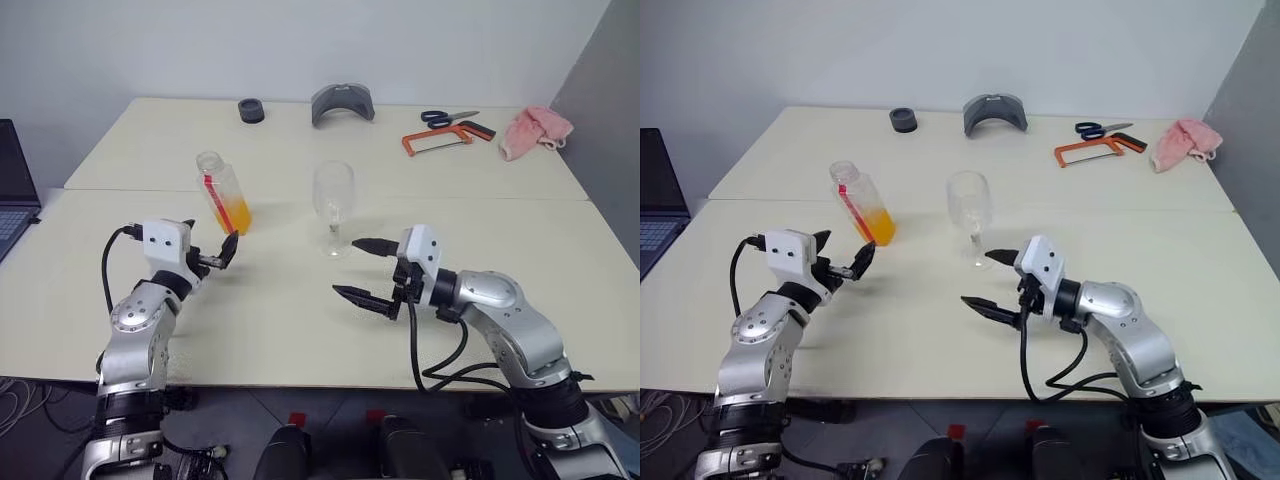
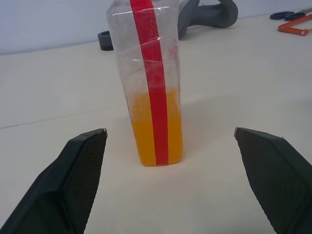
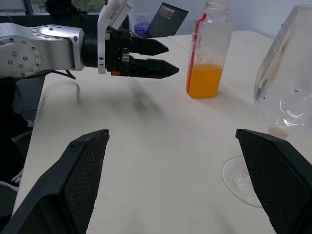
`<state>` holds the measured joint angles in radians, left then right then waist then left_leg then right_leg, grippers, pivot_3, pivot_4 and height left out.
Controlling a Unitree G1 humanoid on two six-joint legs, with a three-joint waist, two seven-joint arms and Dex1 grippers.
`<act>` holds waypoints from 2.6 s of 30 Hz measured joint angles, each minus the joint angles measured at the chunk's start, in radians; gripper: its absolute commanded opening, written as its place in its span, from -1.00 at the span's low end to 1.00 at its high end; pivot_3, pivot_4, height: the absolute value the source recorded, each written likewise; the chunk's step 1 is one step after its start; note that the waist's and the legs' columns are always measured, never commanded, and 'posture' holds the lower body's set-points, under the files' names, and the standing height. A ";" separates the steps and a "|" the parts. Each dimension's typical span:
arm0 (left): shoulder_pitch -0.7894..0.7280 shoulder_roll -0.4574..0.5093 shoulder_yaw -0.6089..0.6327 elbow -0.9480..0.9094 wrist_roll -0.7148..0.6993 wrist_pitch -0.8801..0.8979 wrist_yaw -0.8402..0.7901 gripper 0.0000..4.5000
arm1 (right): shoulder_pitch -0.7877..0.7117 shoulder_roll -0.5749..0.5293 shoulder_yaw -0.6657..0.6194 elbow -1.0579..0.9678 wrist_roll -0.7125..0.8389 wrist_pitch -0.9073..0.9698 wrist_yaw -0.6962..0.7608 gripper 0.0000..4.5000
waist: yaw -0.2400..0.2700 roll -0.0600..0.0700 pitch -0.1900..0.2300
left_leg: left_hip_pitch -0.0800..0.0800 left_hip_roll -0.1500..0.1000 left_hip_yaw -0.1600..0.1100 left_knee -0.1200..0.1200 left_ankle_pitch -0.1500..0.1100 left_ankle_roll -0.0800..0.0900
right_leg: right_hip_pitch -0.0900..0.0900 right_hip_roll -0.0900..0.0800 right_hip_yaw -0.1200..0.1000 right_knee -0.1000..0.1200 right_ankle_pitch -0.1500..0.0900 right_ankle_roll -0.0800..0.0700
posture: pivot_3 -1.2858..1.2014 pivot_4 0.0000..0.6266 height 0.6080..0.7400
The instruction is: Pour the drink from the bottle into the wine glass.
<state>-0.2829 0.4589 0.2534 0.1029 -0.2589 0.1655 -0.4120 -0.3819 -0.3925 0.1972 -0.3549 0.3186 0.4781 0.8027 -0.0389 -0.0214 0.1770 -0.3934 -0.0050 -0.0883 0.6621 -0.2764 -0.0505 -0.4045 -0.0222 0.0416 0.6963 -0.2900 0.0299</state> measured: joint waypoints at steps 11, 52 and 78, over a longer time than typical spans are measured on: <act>-0.160 0.029 -0.003 0.186 0.003 -0.005 -0.041 1.00 | -0.009 0.006 0.022 -0.035 0.000 0.040 -0.040 0.98 | 0.001 0.000 0.000 | 0.000 -0.001 0.000 0.000 0.000 0.000 | 0.000 0.000 0.000 0.000 0.000 0.000 | 0.03 -0.52 1.00; -0.477 0.021 -0.137 0.497 0.129 -0.217 -0.152 -0.23 | -0.034 0.054 -0.032 -0.072 0.023 0.008 -0.140 1.00 | 0.006 -0.001 0.000 | -0.005 -0.002 -0.004 0.002 0.001 -0.001 | -0.002 0.000 -0.003 0.000 0.000 0.000 | 0.03 -0.52 1.00; -0.739 0.098 -0.433 0.632 0.614 -0.707 -0.001 -0.24 | -0.054 0.050 -0.132 0.010 0.017 -0.035 -0.229 1.00 | 0.005 -0.001 0.000 | -0.005 -0.003 0.004 0.001 0.000 0.000 | -0.003 0.001 -0.002 0.000 0.000 0.000 | 0.03 -0.52 1.00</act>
<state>-1.0221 0.5569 -0.1801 0.7350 0.3551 -0.5416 -0.4126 -0.4362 -0.3427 0.0648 -0.3453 0.3358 0.4433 0.5733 -0.0334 -0.0223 0.1772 -0.3984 -0.0084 -0.0845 0.6634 -0.2763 -0.0507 -0.4076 -0.0209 0.0400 0.6963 -0.2900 0.0298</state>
